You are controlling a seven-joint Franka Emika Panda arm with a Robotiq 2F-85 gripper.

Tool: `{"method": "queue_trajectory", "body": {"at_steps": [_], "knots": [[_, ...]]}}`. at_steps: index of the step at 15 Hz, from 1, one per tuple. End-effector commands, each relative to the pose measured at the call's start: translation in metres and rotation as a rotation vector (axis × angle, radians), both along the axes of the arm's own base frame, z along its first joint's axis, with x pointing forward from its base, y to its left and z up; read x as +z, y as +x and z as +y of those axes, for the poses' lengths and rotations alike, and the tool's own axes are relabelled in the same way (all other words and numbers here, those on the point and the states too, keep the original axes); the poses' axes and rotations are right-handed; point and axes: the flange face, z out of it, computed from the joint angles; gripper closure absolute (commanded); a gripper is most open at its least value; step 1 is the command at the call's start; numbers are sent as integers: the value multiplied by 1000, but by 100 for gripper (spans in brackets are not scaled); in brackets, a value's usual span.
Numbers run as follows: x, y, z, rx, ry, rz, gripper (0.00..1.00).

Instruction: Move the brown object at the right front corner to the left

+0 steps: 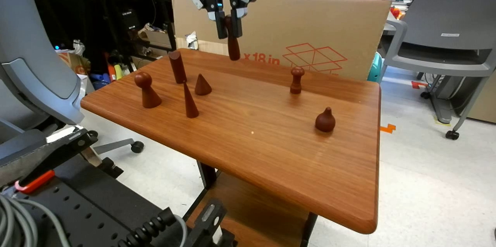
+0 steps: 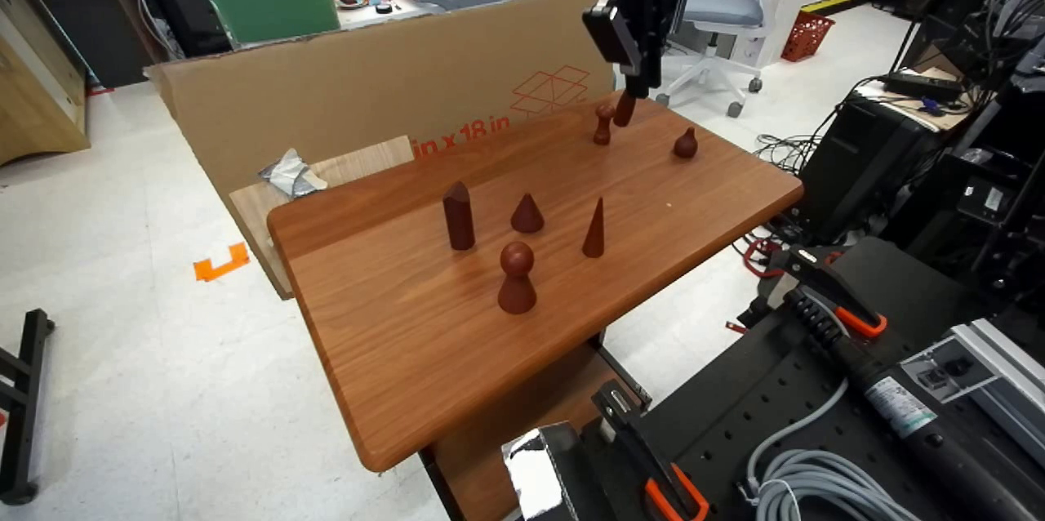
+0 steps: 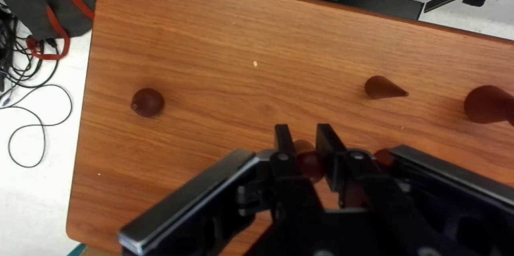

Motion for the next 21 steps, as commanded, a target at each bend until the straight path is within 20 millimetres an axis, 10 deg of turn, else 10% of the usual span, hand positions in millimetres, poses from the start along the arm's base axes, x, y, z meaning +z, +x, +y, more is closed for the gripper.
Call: {"method": "queue_trajectory", "body": {"at_steps": [1,21], "knots": [[-17,10,2,30,-1,35,95],[-110,29,-24,213,-54,218,95]]}}
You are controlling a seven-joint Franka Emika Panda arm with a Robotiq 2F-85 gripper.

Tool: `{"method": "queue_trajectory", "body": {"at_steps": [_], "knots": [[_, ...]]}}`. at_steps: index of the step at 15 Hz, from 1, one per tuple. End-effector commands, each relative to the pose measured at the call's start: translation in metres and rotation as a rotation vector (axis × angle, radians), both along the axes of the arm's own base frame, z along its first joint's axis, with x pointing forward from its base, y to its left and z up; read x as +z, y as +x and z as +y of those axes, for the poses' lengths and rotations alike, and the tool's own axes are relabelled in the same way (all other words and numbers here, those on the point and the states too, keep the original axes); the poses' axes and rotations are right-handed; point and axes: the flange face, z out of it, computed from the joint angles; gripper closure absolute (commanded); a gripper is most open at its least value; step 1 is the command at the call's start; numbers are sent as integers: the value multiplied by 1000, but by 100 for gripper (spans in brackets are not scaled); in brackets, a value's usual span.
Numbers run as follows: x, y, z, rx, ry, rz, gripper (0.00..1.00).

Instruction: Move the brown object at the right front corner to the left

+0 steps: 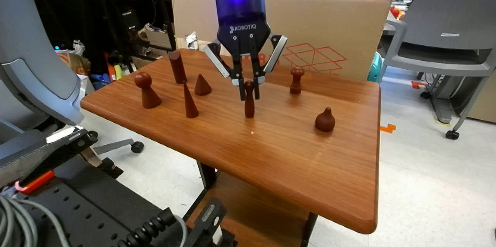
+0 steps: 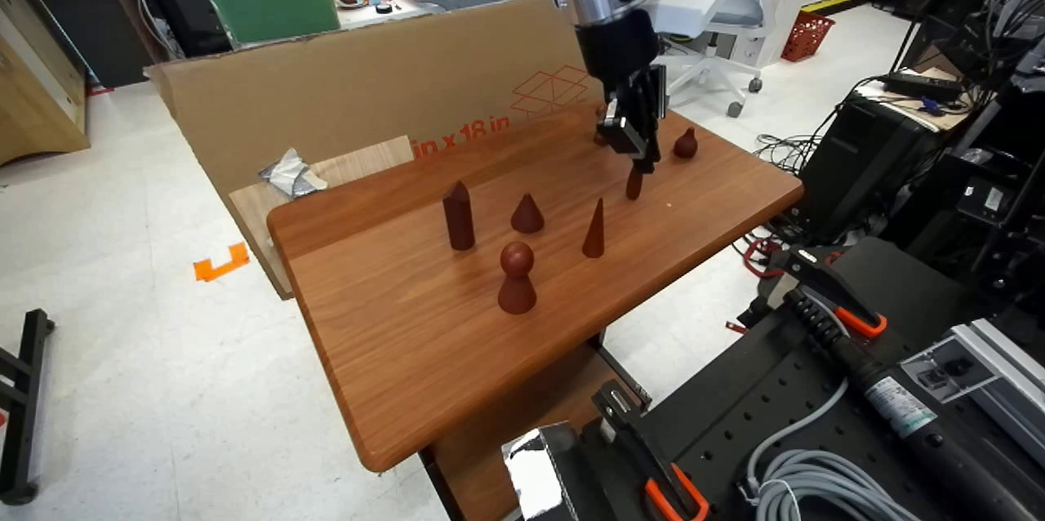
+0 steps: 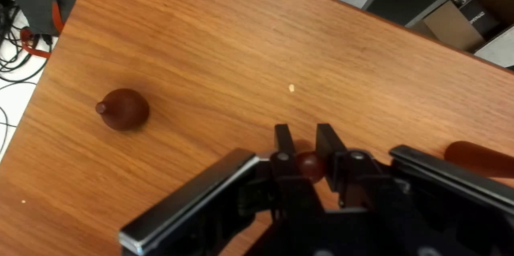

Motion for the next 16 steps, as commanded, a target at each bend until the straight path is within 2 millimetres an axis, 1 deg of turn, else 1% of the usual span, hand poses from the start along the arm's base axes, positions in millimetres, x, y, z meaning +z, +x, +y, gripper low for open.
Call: {"method": "queue_trajectory", "body": {"at_steps": [1,3,5,6,7,8,9,11,12,14,16], "knots": [[-1,6,-7,20,-5,32,95],[2,4,-7,11,13,43,95],[12,-4,-12,0,35,55,95],[19,-10,-17,-20,43,52,54],[27,-15,-22,-31,51,45,52],[37,-22,-28,-47,63,32,46],[48,-30,-36,-73,83,12,38],[73,-56,-58,-122,116,-21,25],[83,-67,-69,-156,134,-43,17],[107,-91,-95,-241,177,-79,2],[131,-119,-121,-347,223,-121,0]]}}
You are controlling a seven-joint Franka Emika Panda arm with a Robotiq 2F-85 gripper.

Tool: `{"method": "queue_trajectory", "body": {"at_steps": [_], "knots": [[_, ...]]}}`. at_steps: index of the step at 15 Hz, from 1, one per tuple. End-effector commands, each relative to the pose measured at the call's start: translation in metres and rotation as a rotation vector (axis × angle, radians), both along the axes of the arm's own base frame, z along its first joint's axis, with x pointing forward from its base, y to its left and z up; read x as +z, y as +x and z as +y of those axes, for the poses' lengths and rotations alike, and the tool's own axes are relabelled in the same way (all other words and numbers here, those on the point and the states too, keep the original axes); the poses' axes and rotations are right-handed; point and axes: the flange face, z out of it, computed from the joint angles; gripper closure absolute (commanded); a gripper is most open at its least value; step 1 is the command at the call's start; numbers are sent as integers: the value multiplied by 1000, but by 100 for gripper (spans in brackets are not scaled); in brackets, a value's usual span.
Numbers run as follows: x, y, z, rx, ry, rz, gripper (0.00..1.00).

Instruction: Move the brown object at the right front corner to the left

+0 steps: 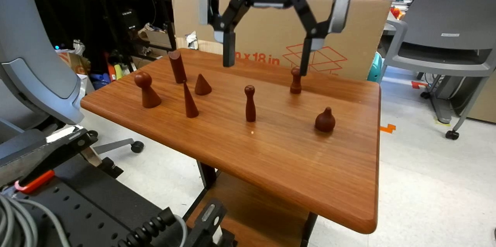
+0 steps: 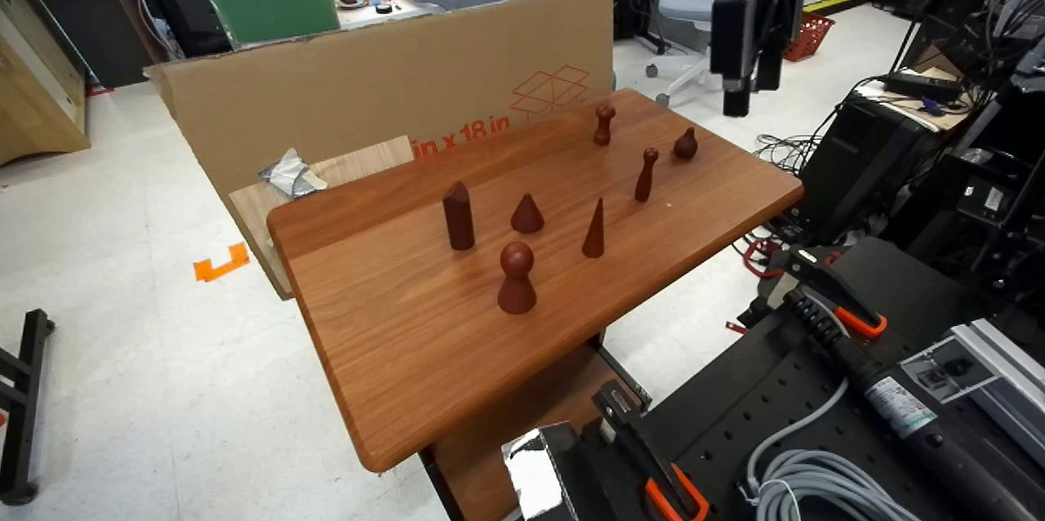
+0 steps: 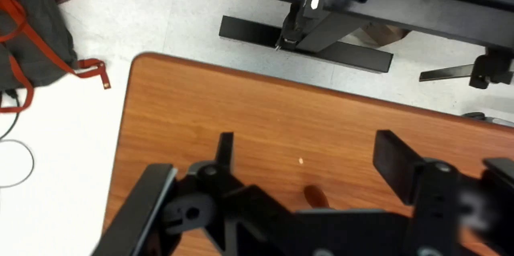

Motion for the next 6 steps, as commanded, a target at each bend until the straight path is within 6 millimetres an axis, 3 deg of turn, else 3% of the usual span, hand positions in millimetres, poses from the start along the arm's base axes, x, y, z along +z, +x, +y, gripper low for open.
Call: {"method": "queue_trajectory", "body": {"at_steps": [1,2,3,6], "knots": [[47,-60,-42,-162,58,-73,0],[56,-74,-58,-210,25,-55,0],[36,-42,-44,-139,25,-44,0],[55,-69,-66,-203,28,-62,0]]}}
